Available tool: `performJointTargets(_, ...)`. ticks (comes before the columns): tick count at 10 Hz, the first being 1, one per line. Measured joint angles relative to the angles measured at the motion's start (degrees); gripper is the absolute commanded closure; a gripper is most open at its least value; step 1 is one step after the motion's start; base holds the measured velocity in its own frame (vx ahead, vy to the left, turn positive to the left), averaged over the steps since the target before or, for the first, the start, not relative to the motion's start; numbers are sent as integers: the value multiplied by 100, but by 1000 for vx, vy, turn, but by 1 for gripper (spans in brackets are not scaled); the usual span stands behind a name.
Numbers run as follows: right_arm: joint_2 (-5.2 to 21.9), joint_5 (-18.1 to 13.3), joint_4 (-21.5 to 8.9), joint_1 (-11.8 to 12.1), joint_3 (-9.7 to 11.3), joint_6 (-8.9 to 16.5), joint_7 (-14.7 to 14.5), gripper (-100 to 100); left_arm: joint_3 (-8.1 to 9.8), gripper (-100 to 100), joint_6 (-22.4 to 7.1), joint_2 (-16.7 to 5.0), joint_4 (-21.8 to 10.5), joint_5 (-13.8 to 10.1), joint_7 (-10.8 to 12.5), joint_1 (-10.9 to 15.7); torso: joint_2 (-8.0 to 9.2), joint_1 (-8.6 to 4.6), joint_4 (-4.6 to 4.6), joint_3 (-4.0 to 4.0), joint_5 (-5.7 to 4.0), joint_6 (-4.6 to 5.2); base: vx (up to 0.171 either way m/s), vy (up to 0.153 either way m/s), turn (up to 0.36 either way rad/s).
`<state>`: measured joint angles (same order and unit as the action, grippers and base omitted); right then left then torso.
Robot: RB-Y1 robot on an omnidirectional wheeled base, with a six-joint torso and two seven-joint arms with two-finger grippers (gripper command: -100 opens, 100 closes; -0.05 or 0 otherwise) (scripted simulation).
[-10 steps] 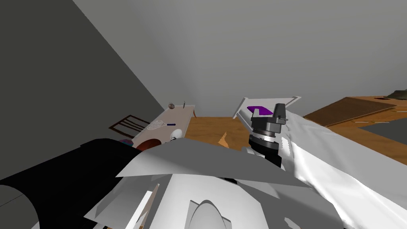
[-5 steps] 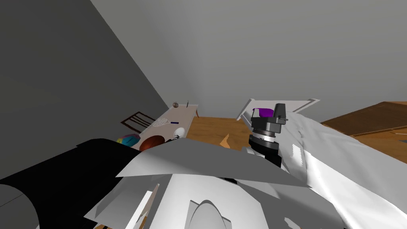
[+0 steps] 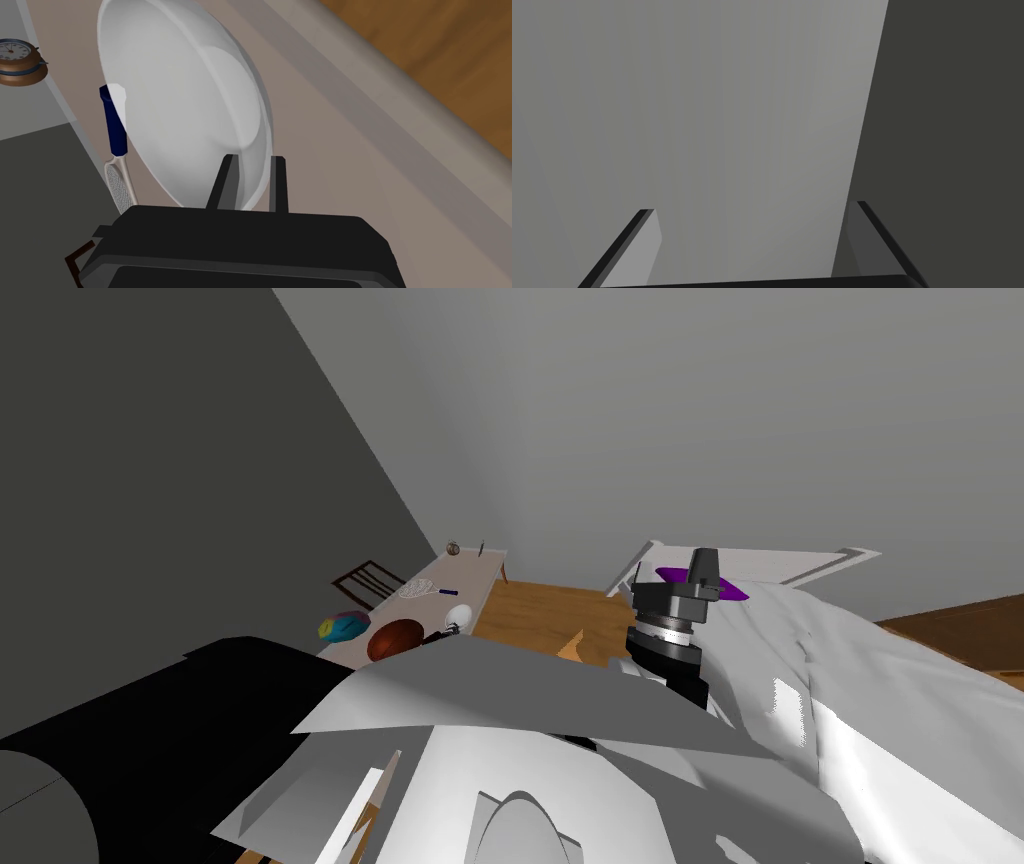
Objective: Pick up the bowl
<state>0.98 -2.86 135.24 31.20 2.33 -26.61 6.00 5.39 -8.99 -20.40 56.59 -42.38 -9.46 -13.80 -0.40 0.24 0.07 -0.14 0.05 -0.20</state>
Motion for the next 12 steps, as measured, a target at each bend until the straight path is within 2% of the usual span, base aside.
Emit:
performJointTargets(2,0,0,0,-2,1,0,0,0,-304,100,59,-155,-140,106,239,106,0,1,3,1,0,11,12,14,154)
performJointTargets(3,0,0,0,0,0,0,0,0,-353,100,-44,-94,25,374,376,146,0,1,2,1,-3,0,17,10,232)
performJointTargets(4,0,0,0,-1,1,0,0,0,-418,100,-120,-88,43,593,530,221,0,-1,3,1,-3,5,7,-1,-21)
performJointTargets(5,0,0,0,-2,1,0,0,0,-508,100,-91,-124,-43,625,611,277,2,-4,5,3,-4,11,18,16,327)
performJointTargets(6,0,0,0,0,0,0,0,0,-710,100,-53,-139,-107,746,748,413,1,-3,3,2,-7,0,19,7,221)
performJointTargets(8,0,0,0,0,0,0,0,0,-837,100,-207,-89,-25,1161,1058,602,-1,-6,6,3,-12,3,24,15,280)
performJointTargets(9,0,0,0,-2,1,0,0,0,-924,100,-257,-104,-3,1344,1222,656,2,-8,6,4,-12,9,6,1,-22)
performJointTargets(10,0,0,0,-2,1,0,0,0,-965,100,-260,-120,-2,1478,1329,663,8,-12,9,8,-14,13,12,16,301)
performJointTargets(11,0,0,0,-1,0,0,0,0,-1092,100,-323,-136,62,1631,1479,752,8,-12,10,9,-19,5,19,9,243)
performJointTargets(12,0,0,0,-2,1,0,0,0,-1153,100,-351,-109,42,1816,1633,831,8,-14,9,8,-18,9,9,0,12)
